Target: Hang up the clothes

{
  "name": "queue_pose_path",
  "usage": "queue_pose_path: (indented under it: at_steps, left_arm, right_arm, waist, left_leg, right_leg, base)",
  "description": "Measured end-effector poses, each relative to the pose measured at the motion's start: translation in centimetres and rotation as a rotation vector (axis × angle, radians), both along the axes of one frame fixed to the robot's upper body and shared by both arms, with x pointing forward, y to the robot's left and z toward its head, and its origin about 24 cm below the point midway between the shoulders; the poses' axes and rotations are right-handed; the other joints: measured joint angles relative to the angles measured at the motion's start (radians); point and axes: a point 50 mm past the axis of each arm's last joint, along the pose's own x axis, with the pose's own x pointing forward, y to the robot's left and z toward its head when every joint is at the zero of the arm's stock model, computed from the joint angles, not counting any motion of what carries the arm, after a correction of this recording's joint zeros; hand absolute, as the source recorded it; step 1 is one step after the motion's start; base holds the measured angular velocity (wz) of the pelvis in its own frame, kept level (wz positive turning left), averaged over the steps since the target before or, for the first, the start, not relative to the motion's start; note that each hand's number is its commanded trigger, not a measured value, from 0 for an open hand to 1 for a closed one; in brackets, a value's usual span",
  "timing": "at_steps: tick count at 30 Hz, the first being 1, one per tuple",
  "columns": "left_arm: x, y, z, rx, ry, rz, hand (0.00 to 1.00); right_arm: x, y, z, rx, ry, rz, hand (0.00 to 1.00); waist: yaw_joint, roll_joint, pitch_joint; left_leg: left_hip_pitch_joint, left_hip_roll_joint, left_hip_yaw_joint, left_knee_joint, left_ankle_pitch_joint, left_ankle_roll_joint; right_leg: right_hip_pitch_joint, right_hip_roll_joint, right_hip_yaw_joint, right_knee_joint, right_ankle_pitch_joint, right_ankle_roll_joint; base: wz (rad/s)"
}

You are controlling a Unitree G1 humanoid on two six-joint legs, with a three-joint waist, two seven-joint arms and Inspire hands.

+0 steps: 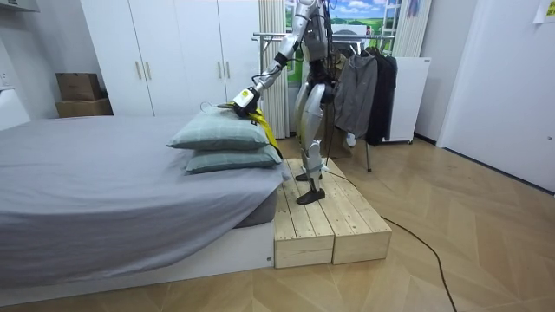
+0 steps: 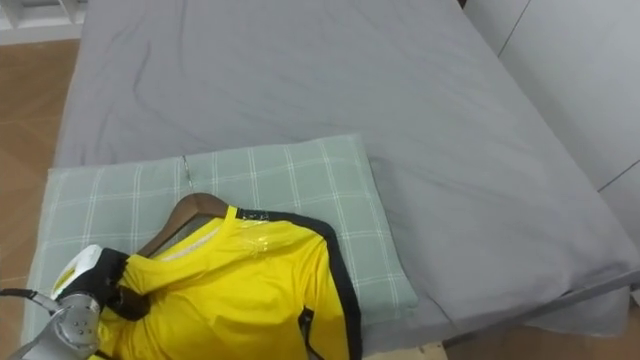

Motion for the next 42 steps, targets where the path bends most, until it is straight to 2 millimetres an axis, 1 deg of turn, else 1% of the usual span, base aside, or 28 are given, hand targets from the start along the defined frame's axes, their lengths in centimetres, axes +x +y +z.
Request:
queue_pose_path:
  at_steps: [2,6,9,11,12,13,15,17,19,20,21,22,23,25,26,28,30,32,33,34,38,42]
  left_arm:
    - [0.0,-0.2,-0.1,0.001,0.002,-0.007,1.0]
    - [-0.1,-0.5,-0.3,-0.005,0.008,-0.014,1.0]
    - [0.1,-1.0,-0.3,-0.011,-0.004,-0.025,1.0]
    - [0.1,-1.3,-0.4,-0.016,-0.011,-0.029,1.0]
    - [0.1,-1.4,-0.4,-0.015,-0.014,-0.029,1.0]
    - [0.1,-1.5,-0.5,-0.011,-0.022,-0.029,1.0]
    - [0.2,-2.0,-0.4,0.0,-0.043,-0.046,1.0]
    - [0.2,-2.4,-0.2,0.008,-0.087,-0.076,1.0]
    - [0.2,-3.2,0.1,0.006,-0.15,-0.115,1.0]
    - [0.2,-3.4,0.2,0.002,-0.167,-0.121,1.0]
    - [0.2,-3.9,0.4,0.001,-0.202,-0.132,1.0]
    - [0.0,-4.4,0.6,0.003,-0.24,-0.148,1.0]
    - [-0.3,-5.0,0.6,-0.001,-0.272,-0.16,1.0]
    - [-1.1,-5.5,0.3,-0.013,-0.289,-0.169,1.0]
    - [-1.3,-5.6,0.2,-0.016,-0.291,-0.173,1.0]
    - [-1.7,-6.3,0.2,-0.015,-0.304,-0.199,1.0]
    - [-1.8,-6.8,0.3,-0.01,-0.321,-0.211,1.0]
    - [-1.8,-6.9,0.4,0.004,-0.34,-0.212,1.0]
    - [-1.9,-6.8,0.4,0.016,-0.348,-0.211,1.0]
    - [-1.9,-6.8,0.4,0.024,-0.351,-0.213,1.0]
    - [-2.1,-6.7,0.5,0.042,-0.381,-0.201,1.0]
    - [-2.7,-6.4,0.4,0.05,-0.398,-0.183,1.0]
  right_arm:
    - [0.0,0.0,0.0,-0.007,-0.003,-0.001,0.0]
    - [0.1,-0.2,0.0,-0.032,-0.013,-0.001,0.0]
    - [0.1,-0.3,0.1,-0.049,-0.021,0.002,0.0]
    - [0.3,-0.3,0.1,-0.057,-0.033,0.013,0.0]
    - [0.3,-0.4,0.1,-0.064,-0.035,0.02,0.0]
    - [0.3,-0.5,0.1,-0.076,-0.037,0.018,0.0]
    - [0.3,-0.7,0.2,-0.091,-0.046,0.005,0.0]
    - [0.6,-0.8,0.2,-0.107,-0.06,0.0,0.0]
    - [0.8,-0.8,0.3,-0.116,-0.08,0.005,0.0]
    - [0.8,-0.8,0.3,-0.116,-0.084,0.006,0.0]
    - [1.0,-0.8,0.3,-0.122,-0.093,0.008,0.0]
    - [1.1,-0.8,0.3,-0.128,-0.104,0.001,0.0]
    - [1.4,-0.8,0.4,-0.134,-0.118,-0.005,0.0]
    - [1.9,-0.9,0.5,-0.135,-0.144,-0.028,0.0]
    - [2.1,-0.9,0.5,-0.132,-0.153,-0.044,0.0]
    - [2.8,-0.8,0.6,-0.119,-0.176,-0.068,0.0]
    - [3.0,-0.8,0.6,-0.114,-0.178,-0.067,0.0]
    - [3.0,-0.7,0.6,-0.109,-0.178,-0.066,0.0]
    - [2.9,-0.7,0.6,-0.104,-0.176,-0.067,0.0]
    - [2.6,-0.8,0.5,-0.104,-0.166,-0.071,0.0]
    - [2.0,-0.7,0.4,-0.095,-0.152,-0.084,0.0]
    - [1.7,-0.8,0.4,-0.092,-0.151,-0.118,0.0]
  waist:
    - [0.001,0.003,-0.0018]
    - [0.001,0.006,-0.0027]
    - [0.004,0.014,-0.0076]
    - [0.004,0.017,-0.009]
    - [0.002,0.02,-0.0097]
    - [0.003,0.024,-0.0124]
    - [0.004,0.027,-0.0143]
    - [0.012,0.031,-0.0168]
    - [0.032,0.038,-0.0211]
    - [0.034,0.04,-0.0226]
    - [0.043,0.044,-0.0238]
    - [0.056,0.045,-0.0249]
    - [0.059,0.046,-0.0269]
    - [0.059,0.046,-0.0268]
    - [0.059,0.046,-0.0274]
    - [0.083,0.046,-0.0275]
    - [0.087,0.046,-0.0297]
    - [0.09,0.045,-0.0305]
    - [0.097,0.044,-0.0303]
    - [0.099,0.041,-0.0322]
    - [0.114,0.033,-0.035]
    - [0.115,0.024,-0.0385]
  left_leg:
    - [0.01,0.0,0.0,-0.003,0.0,0.0]
    - [0.036,-0.005,-0.001,-0.019,0.0,-0.001]
    - [0.048,-0.011,-0.003,-0.029,0.001,0.0]
    - [0.062,-0.016,-0.002,-0.038,0.002,0.0]
    - [0.073,-0.016,-0.002,-0.04,0.002,0.0]
    - [0.085,-0.016,-0.003,-0.048,0.002,0.0]
    - [0.114,-0.022,-0.003,-0.07,0.004,0.0]
    - [0.135,-0.027,-0.008,-0.075,0.006,0.0]
    - [0.163,-0.033,-0.009,-0.087,0.006,0.001]
    - [0.167,-0.033,-0.01,-0.087,0.006,0.001]
    - [0.174,-0.033,-0.017,-0.087,0.006,0.0]
    - [0.189,-0.037,-0.024,-0.1,0.007,-0.002]
    - [0.205,-0.043,-0.032,-0.119,0.011,-0.007]
    - [0.231,-0.051,-0.038,-0.141,0.021,-0.007]
    - [0.236,-0.051,-0.038,-0.142,0.022,-0.007]
    - [0.25,-0.052,-0.044,-0.143,0.023,-0.009]
    - [0.253,-0.056,-0.058,-0.142,0.023,-0.01]
    - [0.256,-0.059,-0.069,-0.141,0.024,-0.01]
    - [0.261,-0.06,-0.074,-0.14,0.024,-0.01]
    - [0.269,-0.064,-0.081,-0.139,0.024,-0.01]
    - [0.289,-0.066,-0.085,-0.139,0.024,-0.01]
    - [0.301,-0.067,-0.087,-0.139,0.024,-0.01]
  right_leg:
    - [0.013,0.001,0.0,-0.013,0.0,0.0]
    - [0.046,0.001,0.0,-0.032,0.003,0.002]
    - [0.063,-0.001,0.0,-0.05,0.005,0.005]
    - [0.078,-0.005,-0.002,-0.054,0.006,0.006]
    - [0.097,-0.006,-0.007,-0.071,0.009,0.007]
    - [0.119,-0.005,-0.014,-0.091,0.016,0.007]
    - [0.156,-0.008,-0.025,-0.122,0.025,0.007]
    - [0.182,-0.011,-0.028,-0.139,0.029,0.009]
    - [0.211,-0.014,-0.03,-0.149,0.031,0.011]
    - [0.218,-0.015,-0.036,-0.157,0.033,0.011]
    - [0.229,-0.015,-0.051,-0.168,0.037,0.01]
    - [0.244,-0.015,-0.056,-0.178,0.038,0.01]
    - [0.26,-0.018,-0.066,-0.188,0.038,0.01]
    - [0.285,-0.023,-0.08,-0.197,0.038,0.01]
    - [0.292,-0.023,-0.082,-0.201,0.038,0.01]
    - [0.315,-0.021,-0.085,-0.213,0.038,0.01]
    - [0.331,-0.02,-0.098,-0.226,0.039,0.008]
    - [0.341,-0.02,-0.108,-0.227,0.039,0.008]
    - [0.351,-0.02,-0.111,-0.231,0.039,0.008]
    - [0.367,-0.02,-0.116,-0.243,0.039,0.008]
    - [0.389,-0.021,-0.119,-0.245,0.039,0.009]
    - [0.409,-0.021,-0.122,-0.256,0.039,0.008]
  base:
    - [0.0]
    - [0.04]
    - [0.04]
    - [0.02]
    - [0.07]
    - [0.09]
    - [0.12]
    - [0.05]
    - [0.02]
    - [0.12]
    - [0.13]
    - [0.18]
    - [0.18]
    - [0.19]
    - [0.09]
    - [0.06]
    - [0.21]
    - [0.18]
    - [0.13]
    - [0.13]
    - [0.03]
    - [0.0]
